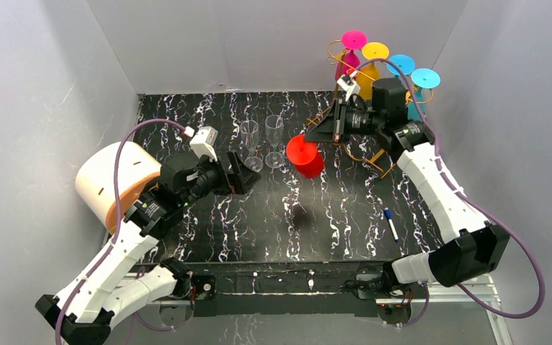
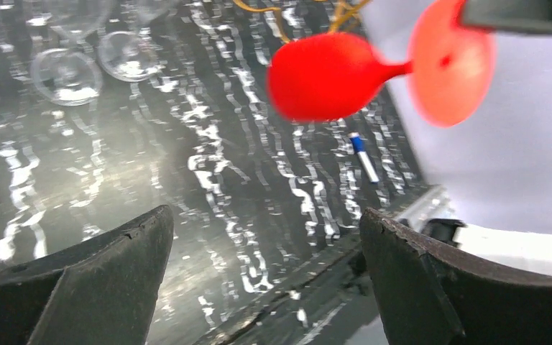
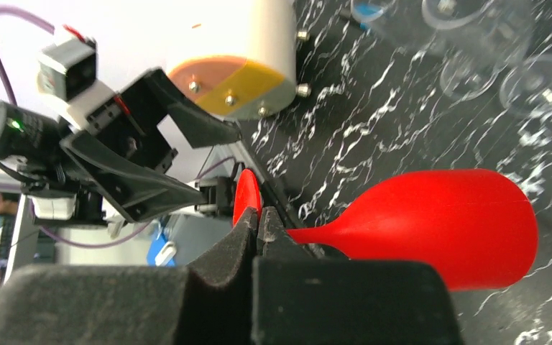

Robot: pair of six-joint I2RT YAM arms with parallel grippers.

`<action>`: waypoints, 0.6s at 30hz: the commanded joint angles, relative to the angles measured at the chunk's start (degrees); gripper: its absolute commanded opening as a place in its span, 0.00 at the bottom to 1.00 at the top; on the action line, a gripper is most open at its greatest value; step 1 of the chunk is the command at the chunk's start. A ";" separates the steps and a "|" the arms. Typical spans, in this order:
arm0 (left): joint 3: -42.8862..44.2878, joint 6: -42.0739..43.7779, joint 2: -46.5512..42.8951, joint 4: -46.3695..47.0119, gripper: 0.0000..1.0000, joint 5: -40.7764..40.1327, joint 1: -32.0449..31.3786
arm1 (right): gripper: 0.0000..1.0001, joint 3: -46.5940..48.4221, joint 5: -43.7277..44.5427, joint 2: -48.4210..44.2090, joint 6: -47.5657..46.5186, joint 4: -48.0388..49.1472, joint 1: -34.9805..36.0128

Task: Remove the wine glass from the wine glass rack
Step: Place the wine glass at the center of the board.

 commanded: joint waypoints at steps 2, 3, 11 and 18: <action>-4.13 -6.48 -0.61 12.23 0.97 14.38 0.26 | 0.01 -5.32 0.73 -4.07 2.78 7.55 3.09; -4.88 -7.08 -0.36 13.58 0.96 15.86 0.26 | 0.01 -6.02 0.83 -4.16 2.89 7.68 3.64; -8.66 -12.08 4.35 22.97 0.79 25.08 0.28 | 0.01 -11.24 -1.30 -4.73 7.51 14.04 7.37; -6.16 -12.58 9.68 27.25 0.74 32.22 0.31 | 0.01 -15.69 -1.86 -4.84 11.25 19.50 7.81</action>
